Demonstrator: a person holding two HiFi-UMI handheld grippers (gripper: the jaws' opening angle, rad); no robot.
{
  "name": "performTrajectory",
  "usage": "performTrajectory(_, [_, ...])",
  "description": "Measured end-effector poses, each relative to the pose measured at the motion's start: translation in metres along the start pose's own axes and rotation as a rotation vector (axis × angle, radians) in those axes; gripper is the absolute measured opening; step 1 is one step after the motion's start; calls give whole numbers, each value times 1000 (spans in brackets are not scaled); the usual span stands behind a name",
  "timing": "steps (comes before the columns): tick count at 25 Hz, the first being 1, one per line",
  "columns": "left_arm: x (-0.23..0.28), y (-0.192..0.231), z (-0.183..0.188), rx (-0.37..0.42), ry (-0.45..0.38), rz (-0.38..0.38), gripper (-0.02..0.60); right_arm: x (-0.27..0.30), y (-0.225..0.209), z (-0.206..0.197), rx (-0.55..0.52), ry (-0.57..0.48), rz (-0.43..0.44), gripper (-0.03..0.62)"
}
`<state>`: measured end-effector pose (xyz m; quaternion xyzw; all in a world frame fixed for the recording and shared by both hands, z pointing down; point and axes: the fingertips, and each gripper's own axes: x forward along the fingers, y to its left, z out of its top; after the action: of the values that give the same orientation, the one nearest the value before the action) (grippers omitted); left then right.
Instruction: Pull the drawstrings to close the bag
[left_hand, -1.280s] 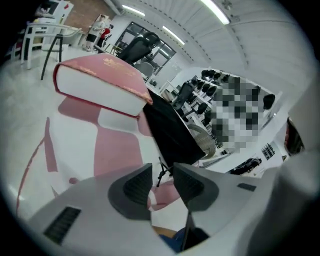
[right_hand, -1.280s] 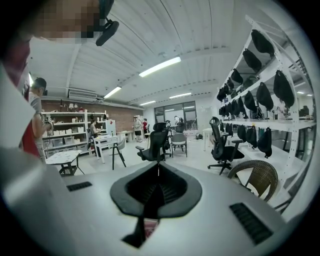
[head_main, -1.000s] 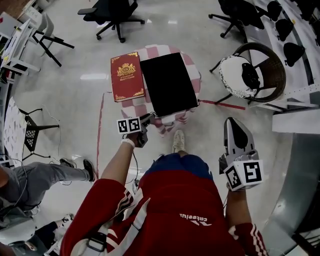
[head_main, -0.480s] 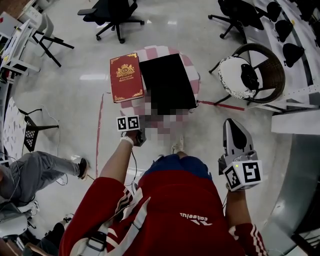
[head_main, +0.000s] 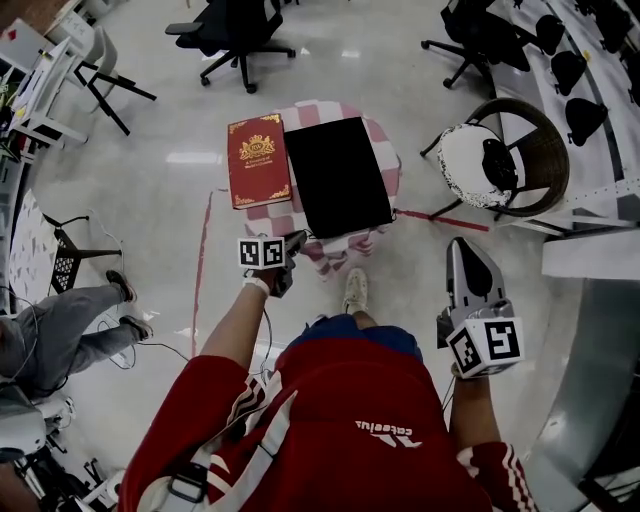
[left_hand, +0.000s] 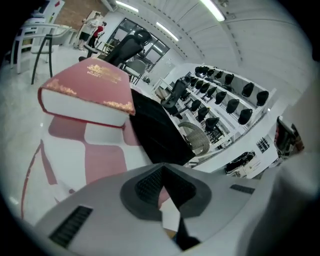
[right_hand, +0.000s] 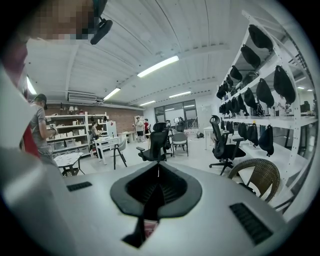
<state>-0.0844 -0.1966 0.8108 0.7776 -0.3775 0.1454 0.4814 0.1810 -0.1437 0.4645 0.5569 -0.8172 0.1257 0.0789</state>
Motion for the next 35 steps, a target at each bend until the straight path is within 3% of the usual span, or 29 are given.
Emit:
performTrajectory(7, [-21,-28,20,98,-51,103,6,9,-3,13,-5,-37,27,15])
performTrajectory(13, [-26,-55,45,164,-105,145,6,19,-8,19,-21,-54,59,15])
performTrajectory(17, [-28,-76,71,203,-137,137,6,24,-12,15,-38,-33,75,23])
performTrajectory(19, [-29,-87,85,224,-152,124,6,27,-12,8,-49,-13,92,80])
performTrajectory(23, [-36,-107,120,243,-196,95,6,35,-11,-9,-76,23,116,106])
performTrajectory(35, [-43,-152,192,269,-305,28,6,68,3,-85,-108,150,205,114])
